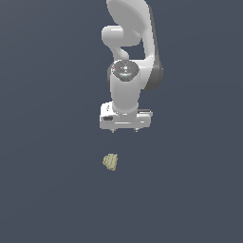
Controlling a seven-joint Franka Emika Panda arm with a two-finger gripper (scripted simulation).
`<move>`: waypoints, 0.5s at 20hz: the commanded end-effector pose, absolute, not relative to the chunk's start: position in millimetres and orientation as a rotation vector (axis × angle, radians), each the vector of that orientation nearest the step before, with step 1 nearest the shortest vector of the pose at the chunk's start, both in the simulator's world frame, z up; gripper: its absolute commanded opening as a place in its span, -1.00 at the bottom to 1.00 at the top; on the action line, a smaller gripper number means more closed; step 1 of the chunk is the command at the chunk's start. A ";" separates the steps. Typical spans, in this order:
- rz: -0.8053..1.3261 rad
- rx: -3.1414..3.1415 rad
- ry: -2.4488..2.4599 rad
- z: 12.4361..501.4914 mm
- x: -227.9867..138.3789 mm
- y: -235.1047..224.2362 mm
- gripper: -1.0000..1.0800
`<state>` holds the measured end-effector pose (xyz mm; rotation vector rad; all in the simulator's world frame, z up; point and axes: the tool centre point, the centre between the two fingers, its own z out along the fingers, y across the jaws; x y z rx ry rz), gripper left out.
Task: Pick up the object and move it to a goal position.
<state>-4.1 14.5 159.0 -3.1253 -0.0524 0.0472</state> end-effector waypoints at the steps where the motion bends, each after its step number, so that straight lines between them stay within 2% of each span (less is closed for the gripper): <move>1: 0.047 -3.125 -0.052 159.0 -4.1 14.5 0.92; 10: 0.069 -3.136 -0.157 164.9 -9.9 30.5 0.92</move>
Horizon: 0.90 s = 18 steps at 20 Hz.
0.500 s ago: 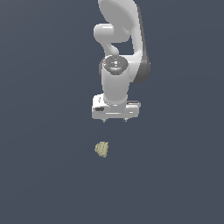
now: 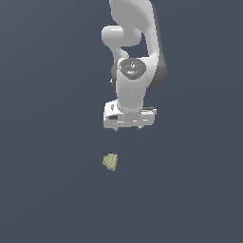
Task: Pick up the object and move it to a goal position.
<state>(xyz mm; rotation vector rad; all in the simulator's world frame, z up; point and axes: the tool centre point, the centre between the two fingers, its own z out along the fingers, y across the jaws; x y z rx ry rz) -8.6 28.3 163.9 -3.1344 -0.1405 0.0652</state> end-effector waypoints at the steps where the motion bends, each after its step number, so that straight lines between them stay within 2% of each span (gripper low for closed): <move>1: 0.069 -3.136 -0.159 165.1 -10.2 30.8 0.92; 9: 0.062 -3.136 -0.112 159.7 0.6 23.4 0.92; 18: 0.039 -3.136 0.045 137.6 38.3 -4.5 0.92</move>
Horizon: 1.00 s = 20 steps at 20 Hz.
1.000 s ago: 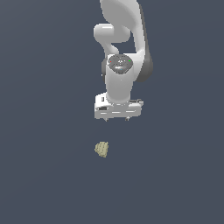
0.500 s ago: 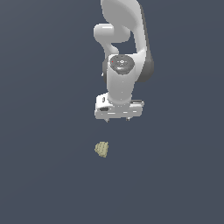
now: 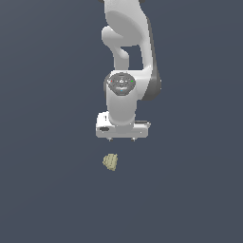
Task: Pick up the object and move it to a goal position.
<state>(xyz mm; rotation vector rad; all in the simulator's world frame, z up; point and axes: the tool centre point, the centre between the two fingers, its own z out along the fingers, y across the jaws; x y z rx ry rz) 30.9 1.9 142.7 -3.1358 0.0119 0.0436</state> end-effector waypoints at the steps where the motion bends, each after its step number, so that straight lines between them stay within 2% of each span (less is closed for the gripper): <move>1: 0.036 -3.135 0.070 133.7 43.7 -9.1 0.92; 10: 0.009 -3.130 0.241 103.9 79.1 -44.1 0.92; 20: 0.002 -3.128 0.293 93.5 88.2 -55.8 0.92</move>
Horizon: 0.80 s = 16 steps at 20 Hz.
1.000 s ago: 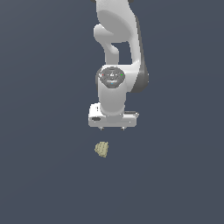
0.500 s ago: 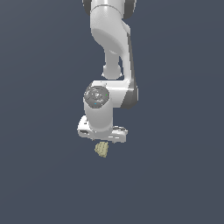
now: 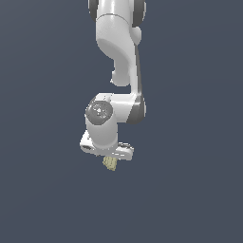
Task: Pick up the object and move it to a goal position.
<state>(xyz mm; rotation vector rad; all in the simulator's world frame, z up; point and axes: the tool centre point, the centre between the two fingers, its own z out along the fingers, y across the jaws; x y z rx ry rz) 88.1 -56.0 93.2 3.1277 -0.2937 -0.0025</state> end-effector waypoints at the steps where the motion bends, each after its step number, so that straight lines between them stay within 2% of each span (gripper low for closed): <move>1: -0.002 3.128 -0.293 93.0 88.3 -55.8 0.92; 16: 0.000 3.128 -0.297 42.0 88.7 -56.3 0.92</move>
